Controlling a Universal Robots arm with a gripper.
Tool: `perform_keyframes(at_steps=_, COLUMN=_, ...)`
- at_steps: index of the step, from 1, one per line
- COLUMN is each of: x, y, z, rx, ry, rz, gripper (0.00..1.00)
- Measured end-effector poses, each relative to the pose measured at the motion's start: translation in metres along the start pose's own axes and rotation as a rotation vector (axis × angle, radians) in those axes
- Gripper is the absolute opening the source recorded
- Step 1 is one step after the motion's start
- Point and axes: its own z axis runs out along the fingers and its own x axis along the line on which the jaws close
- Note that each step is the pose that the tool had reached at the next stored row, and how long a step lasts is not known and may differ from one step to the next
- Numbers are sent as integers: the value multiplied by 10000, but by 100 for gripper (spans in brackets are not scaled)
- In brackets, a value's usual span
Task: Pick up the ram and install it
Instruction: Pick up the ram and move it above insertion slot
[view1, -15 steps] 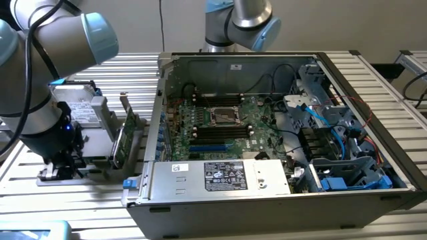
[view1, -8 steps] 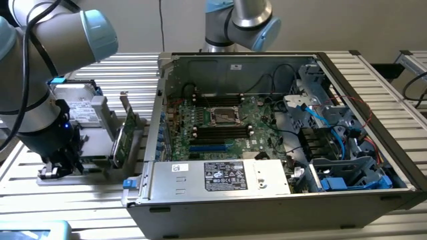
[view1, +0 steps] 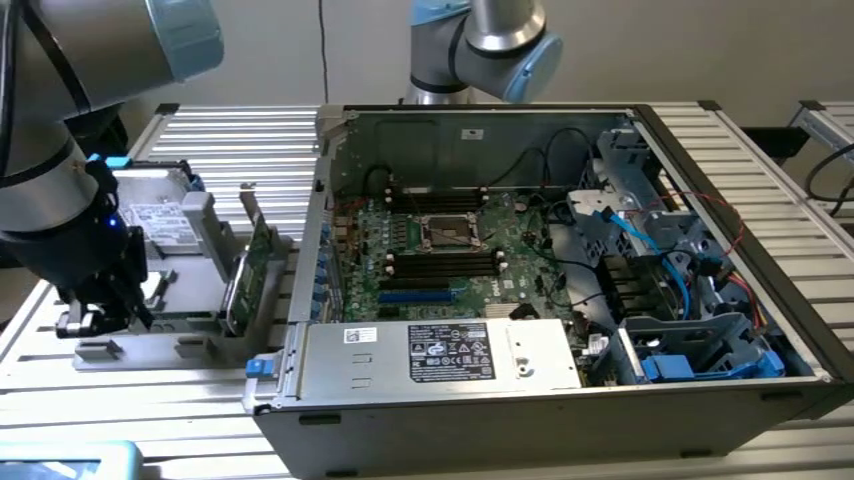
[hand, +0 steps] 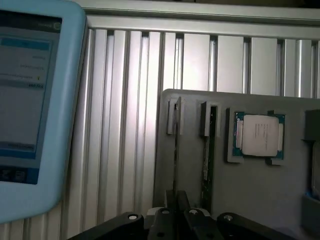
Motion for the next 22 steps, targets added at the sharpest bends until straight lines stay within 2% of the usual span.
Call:
perform_keyframes(at_steps=6, x=1, y=10, z=-270, rx=0, ry=0, rz=-2, gripper=13)
perform_keyframes(at_steps=8, x=8, y=-13, z=-364, rx=-2, ry=2, rz=-1, gripper=13)
perform_keyframes(at_steps=22, x=64, y=-400, z=-1022, rx=-12, ry=1, rz=-1, gripper=13)
